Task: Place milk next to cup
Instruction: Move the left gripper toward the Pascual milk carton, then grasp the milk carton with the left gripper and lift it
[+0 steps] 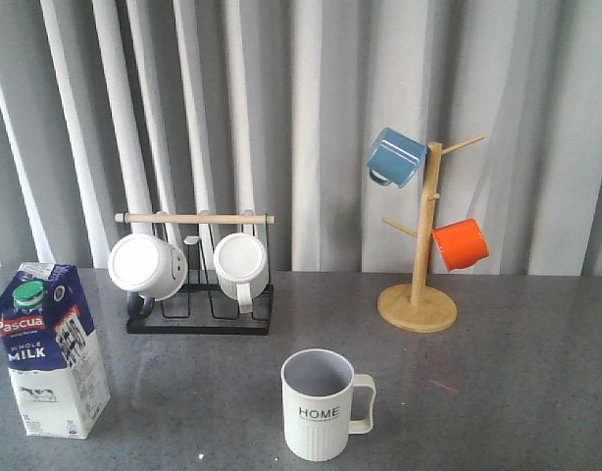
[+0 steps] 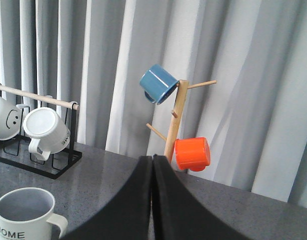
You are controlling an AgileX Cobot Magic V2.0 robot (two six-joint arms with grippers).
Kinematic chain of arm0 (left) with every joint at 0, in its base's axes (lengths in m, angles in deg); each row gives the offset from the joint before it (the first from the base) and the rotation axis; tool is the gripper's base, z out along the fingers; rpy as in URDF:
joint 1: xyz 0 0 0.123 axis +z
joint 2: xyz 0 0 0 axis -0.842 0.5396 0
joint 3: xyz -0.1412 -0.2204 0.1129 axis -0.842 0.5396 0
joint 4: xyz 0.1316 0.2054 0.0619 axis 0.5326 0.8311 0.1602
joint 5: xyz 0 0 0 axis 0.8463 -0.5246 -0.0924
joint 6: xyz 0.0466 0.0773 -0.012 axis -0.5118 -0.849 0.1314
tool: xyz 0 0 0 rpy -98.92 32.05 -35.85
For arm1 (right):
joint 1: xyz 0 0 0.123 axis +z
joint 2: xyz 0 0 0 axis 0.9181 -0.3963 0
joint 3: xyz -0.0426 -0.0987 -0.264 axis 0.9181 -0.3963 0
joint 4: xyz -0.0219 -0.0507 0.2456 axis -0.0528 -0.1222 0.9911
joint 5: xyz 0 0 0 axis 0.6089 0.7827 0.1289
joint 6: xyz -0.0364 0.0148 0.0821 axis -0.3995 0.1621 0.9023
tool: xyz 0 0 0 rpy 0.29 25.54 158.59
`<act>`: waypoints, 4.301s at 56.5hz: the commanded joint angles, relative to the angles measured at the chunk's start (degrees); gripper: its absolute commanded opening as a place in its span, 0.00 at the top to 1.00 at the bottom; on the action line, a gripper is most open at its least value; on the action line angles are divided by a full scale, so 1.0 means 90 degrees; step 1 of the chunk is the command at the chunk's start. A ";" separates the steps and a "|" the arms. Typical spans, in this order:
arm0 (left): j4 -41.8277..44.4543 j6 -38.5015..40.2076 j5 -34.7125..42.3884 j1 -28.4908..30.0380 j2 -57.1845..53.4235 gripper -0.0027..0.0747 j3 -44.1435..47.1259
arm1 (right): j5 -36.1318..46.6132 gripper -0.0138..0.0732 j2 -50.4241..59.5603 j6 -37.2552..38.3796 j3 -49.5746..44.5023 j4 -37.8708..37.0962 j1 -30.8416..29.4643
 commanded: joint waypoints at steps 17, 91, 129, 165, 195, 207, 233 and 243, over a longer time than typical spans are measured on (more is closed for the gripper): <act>-0.0058 0.0002 0.0510 -0.0056 0.0029 0.32 -0.0230 | 0.0432 0.85 0.0015 -0.0003 0.0165 -0.0026 -0.0053; -0.0056 0.0080 0.5445 -0.0062 0.3476 0.04 -0.0230 | 0.0431 0.85 0.0015 -0.0003 0.0165 -0.0026 -0.0053; -0.0066 0.0235 0.5870 -0.0033 0.5130 0.14 -0.0738 | 0.0431 0.85 0.0015 -0.0003 0.0165 -0.0026 -0.0053; -0.0059 0.0203 0.5482 -0.0033 0.5182 0.98 -0.0971 | 0.0432 0.85 0.0015 -0.0003 0.0165 -0.0026 -0.0053; 0.0388 0.0723 0.4522 -0.0315 0.2572 0.97 -0.0971 | 0.0431 0.85 0.0015 -0.0003 0.0165 -0.0026 -0.0053; 0.0395 0.0692 0.3365 -0.0315 0.1765 0.97 -0.0971 | 0.0431 0.85 0.0015 -0.0003 0.0165 -0.0026 -0.0053; -0.5165 -0.4054 0.3250 -0.1663 0.1689 0.97 -0.0971 | 0.0435 0.85 0.0015 -0.0003 0.0165 -0.0026 -0.0053; -0.7129 -0.6031 0.5037 -0.2959 0.2151 0.97 -0.1007 | 0.0435 0.85 0.0015 -0.0003 0.0165 -0.0026 -0.0053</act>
